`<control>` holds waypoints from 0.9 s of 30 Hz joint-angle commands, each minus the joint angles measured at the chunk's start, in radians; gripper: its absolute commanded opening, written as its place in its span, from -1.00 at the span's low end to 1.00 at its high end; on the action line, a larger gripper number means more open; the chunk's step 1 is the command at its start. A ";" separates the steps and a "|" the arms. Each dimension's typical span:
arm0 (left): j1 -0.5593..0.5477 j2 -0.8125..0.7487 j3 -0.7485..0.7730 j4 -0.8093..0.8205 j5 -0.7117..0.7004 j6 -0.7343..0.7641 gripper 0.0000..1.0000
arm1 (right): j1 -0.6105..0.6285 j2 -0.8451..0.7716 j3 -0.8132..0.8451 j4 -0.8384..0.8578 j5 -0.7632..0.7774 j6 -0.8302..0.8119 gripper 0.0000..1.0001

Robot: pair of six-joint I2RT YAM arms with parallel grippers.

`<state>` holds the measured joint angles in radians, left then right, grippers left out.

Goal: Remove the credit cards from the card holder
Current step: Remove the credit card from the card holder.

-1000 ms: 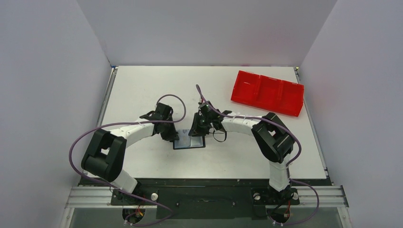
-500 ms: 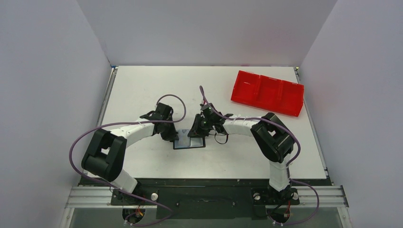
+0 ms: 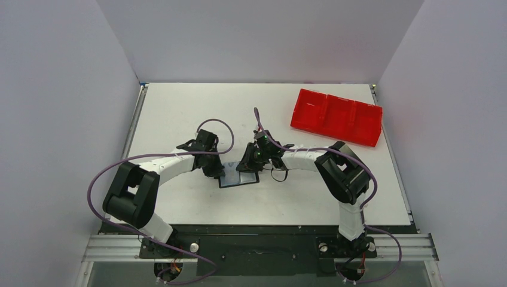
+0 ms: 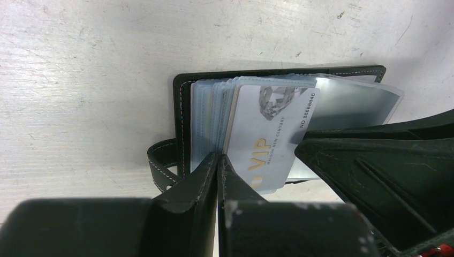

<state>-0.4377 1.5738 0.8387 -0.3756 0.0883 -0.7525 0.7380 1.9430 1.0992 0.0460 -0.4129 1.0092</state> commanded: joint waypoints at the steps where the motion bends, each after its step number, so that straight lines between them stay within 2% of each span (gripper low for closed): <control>1: -0.013 0.047 -0.004 0.001 -0.045 -0.001 -1.00 | -0.007 0.015 -0.008 0.071 -0.005 0.008 -0.71; 8: -0.016 0.052 -0.001 -0.006 -0.050 -0.004 -1.00 | -0.008 0.011 -0.018 0.050 0.018 -0.009 -0.80; 21: -0.019 0.059 0.003 -0.006 -0.050 -0.007 -1.00 | -0.008 0.020 -0.022 0.040 0.025 -0.025 -0.72; 27: -0.022 0.064 0.006 -0.006 -0.051 -0.007 -1.00 | -0.005 0.022 -0.020 0.050 0.019 -0.020 -0.78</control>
<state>-0.4454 1.5852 0.8501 -0.3771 0.0830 -0.7567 0.7334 1.9583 1.0805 0.0601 -0.4088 1.0039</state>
